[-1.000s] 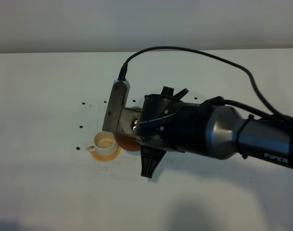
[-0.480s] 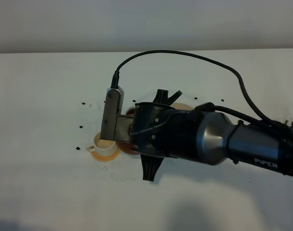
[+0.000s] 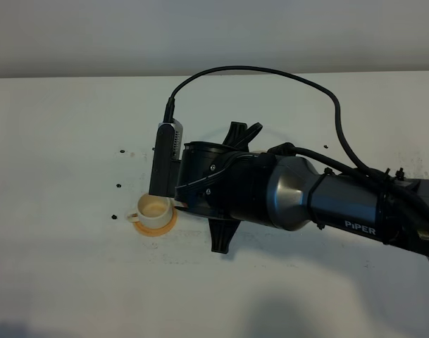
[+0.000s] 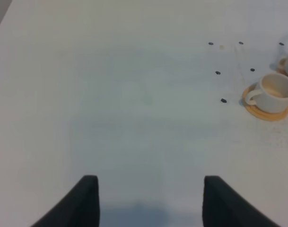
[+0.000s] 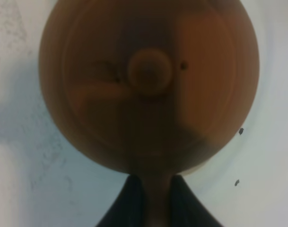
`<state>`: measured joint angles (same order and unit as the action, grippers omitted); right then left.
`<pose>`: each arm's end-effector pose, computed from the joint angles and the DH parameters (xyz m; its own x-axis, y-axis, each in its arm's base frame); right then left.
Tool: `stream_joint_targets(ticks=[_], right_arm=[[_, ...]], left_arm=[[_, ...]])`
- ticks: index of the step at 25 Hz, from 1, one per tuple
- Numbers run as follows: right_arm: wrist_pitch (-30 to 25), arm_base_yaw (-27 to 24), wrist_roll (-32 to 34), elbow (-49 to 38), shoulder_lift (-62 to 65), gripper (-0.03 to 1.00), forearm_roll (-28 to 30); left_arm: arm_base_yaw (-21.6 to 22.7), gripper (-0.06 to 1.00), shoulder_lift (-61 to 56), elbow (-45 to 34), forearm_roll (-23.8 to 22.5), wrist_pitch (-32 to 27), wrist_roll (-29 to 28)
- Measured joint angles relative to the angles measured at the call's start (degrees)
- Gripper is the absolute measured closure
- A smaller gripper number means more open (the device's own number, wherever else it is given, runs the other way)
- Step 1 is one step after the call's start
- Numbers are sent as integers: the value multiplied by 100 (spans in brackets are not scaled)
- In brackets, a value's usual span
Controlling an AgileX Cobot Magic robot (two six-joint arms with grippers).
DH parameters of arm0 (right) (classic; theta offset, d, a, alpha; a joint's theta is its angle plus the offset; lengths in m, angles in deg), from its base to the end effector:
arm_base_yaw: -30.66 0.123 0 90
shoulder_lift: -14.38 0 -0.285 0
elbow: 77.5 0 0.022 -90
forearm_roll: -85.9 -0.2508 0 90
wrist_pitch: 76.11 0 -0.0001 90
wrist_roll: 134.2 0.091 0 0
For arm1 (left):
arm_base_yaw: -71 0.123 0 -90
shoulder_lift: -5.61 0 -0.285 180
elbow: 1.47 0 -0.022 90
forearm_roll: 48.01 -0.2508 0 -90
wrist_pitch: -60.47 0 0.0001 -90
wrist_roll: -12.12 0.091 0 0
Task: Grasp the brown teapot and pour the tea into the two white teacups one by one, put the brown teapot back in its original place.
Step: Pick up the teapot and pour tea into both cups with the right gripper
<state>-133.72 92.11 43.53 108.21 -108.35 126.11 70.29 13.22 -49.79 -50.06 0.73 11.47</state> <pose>0.2368 0.3313 0.1940 -0.1123 -0.9928 0.0420 -0.8161 0.0681 -0.5739 -0.0051 0.0029 0.2800 -0.4330 0.0121 -0.9013 -0.0126 0.9997 0.0194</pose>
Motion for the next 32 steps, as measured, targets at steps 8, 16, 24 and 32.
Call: stream_joint_targets(ticks=[8, 16, 24, 32], right_arm=[[-210, 163, 0, 126, -2, 88, 246], [-423, 225, 0, 385, -53, 88, 619], [-430, 360, 0, 388, -57, 88, 885], [-447, 477, 0, 392, -274, 88, 935]], left_arm=[[0, 44, 0, 0, 0, 0, 0], [0, 44, 0, 0, 0, 0, 0], [0, 44, 0, 0, 0, 0, 0], [0, 44, 0, 0, 0, 0, 0]])
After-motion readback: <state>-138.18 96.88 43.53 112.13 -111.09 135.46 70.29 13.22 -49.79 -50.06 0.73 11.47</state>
